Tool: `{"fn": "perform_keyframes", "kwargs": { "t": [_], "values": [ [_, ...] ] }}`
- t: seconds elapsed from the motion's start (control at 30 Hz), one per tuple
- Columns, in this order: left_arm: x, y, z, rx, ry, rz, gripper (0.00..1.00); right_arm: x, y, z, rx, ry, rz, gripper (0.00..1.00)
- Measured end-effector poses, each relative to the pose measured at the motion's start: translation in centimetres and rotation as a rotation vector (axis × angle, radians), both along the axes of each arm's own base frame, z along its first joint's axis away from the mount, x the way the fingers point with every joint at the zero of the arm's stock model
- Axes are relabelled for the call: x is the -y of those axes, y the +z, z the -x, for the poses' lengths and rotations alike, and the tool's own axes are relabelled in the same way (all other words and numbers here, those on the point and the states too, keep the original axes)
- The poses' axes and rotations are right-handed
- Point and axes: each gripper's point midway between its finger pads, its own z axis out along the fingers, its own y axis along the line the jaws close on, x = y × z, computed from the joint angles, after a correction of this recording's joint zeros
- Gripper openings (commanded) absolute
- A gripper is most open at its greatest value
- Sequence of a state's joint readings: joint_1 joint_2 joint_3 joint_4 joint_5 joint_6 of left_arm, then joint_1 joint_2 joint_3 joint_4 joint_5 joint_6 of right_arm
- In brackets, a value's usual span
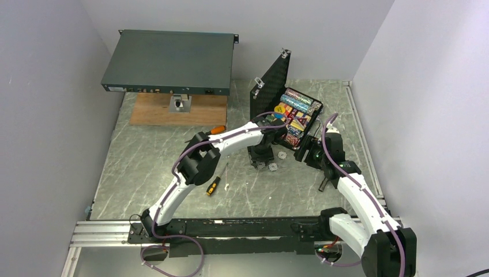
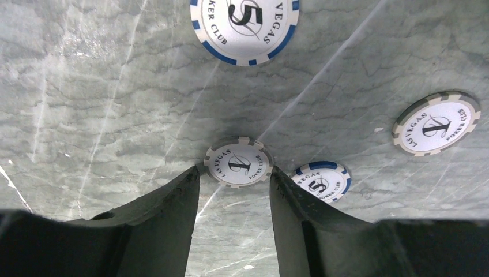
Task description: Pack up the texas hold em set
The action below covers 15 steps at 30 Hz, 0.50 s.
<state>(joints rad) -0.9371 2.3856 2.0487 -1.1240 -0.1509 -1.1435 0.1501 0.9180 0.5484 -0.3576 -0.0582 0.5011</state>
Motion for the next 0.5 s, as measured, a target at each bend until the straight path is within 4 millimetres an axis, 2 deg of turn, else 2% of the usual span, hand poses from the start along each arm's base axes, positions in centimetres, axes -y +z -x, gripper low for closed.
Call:
{"fn": "perform_keyframes", "kwargs": {
  "t": [0.2, 0.3, 0.4, 0.5],
  "values": [
    [-0.34, 0.02, -0.09, 0.001, -0.024, 0.02, 0.54, -0.05, -0.08, 0.09, -0.001, 0.003, -0.003, 0.72],
    [-0.32, -0.01, -0.09, -0.003, -0.041, 0.025, 0.49, -0.11, -0.32, 0.19, -0.01, 0.005, -0.005, 0.72],
    [-0.55, -0.07, 0.01, -0.01, -0.064, 0.02, 0.34, -0.32, -0.5, 0.27, -0.019, 0.014, -0.012, 0.72],
    [-1.04, -0.08, 0.05, -0.01, -0.092, 0.013, 0.31, -0.44, -0.62, 0.32, -0.025, 0.02, -0.016, 0.72]
  ]
}}
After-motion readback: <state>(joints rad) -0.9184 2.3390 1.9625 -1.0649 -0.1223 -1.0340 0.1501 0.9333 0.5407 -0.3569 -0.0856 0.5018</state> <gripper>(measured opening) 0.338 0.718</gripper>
